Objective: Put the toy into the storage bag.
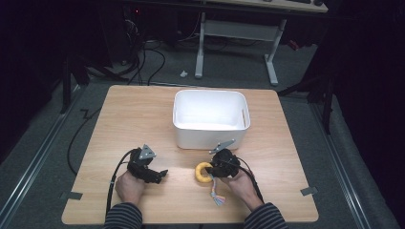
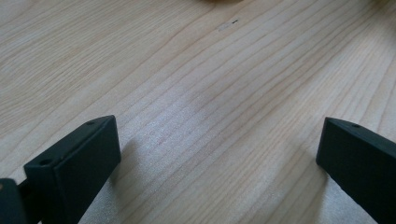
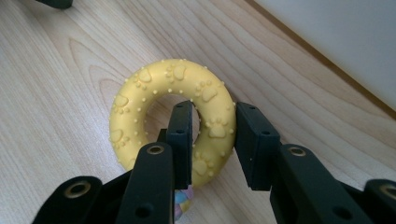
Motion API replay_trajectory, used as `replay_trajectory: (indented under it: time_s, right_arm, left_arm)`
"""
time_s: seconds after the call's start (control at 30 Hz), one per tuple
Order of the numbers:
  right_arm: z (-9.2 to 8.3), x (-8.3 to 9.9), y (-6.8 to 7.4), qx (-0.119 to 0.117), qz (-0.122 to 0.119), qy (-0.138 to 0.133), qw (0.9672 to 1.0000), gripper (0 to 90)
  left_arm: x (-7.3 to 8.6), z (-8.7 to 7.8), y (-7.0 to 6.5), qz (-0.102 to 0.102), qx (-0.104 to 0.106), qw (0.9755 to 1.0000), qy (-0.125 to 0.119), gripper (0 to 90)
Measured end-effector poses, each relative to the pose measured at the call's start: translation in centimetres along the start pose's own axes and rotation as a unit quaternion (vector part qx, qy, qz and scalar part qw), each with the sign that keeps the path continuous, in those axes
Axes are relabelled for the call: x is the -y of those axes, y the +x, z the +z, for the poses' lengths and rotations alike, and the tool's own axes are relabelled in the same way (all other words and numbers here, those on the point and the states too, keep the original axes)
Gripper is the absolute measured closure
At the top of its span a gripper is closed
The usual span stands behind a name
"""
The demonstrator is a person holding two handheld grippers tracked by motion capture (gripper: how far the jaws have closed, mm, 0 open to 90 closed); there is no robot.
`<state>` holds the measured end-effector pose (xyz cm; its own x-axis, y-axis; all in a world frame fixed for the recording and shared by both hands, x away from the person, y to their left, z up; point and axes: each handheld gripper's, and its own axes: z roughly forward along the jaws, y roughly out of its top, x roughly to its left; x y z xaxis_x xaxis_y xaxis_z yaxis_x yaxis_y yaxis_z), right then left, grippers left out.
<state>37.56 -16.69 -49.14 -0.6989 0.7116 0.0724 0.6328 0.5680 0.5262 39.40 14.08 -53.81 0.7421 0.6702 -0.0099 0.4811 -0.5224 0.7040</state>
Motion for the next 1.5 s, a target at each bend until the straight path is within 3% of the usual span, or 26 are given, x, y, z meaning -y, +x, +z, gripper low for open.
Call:
replay_trajectory:
  time_s: [0.7,1.5]
  right_arm:
    - [-3.4,1.4,-1.4,0.005,0.019,-0.038,0.9991,68.9]
    - [-9.1,3.7,-4.2,0.030,0.056,-0.071,0.9954,68.9]
  left_arm:
    - [0.0,0.0,0.0,0.000,0.000,1.0000,0.000,0.1]
    - [0.0,0.0,0.0,0.000,0.000,1.0000,0.000,0.1]
